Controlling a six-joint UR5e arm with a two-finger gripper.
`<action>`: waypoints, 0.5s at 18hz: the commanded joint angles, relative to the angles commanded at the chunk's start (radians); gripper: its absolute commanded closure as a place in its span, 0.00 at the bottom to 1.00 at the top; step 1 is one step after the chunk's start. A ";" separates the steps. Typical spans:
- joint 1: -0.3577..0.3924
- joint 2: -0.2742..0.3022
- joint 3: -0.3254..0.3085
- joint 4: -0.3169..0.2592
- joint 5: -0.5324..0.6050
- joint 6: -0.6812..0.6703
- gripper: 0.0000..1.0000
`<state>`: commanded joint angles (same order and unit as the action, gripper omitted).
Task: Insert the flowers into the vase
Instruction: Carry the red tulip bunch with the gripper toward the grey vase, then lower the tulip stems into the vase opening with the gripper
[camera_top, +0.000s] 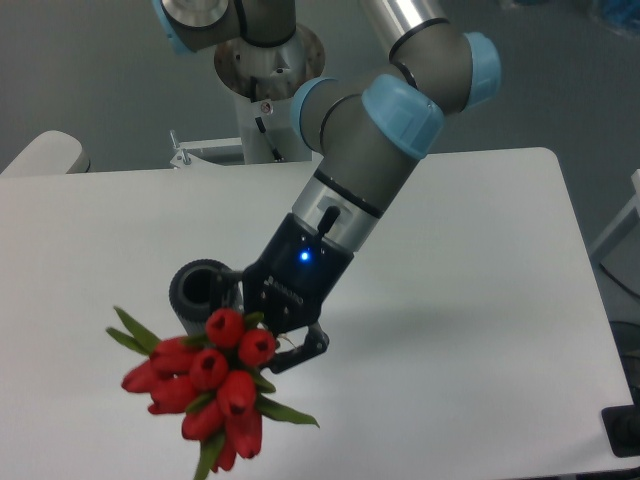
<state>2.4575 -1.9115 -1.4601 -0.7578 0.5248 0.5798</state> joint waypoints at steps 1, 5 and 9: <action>0.000 0.011 -0.015 0.000 -0.012 0.008 0.78; -0.008 0.060 -0.065 0.006 -0.049 0.028 0.78; -0.017 0.098 -0.135 0.006 -0.104 0.135 0.78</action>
<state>2.4406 -1.8132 -1.5952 -0.7517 0.4204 0.7145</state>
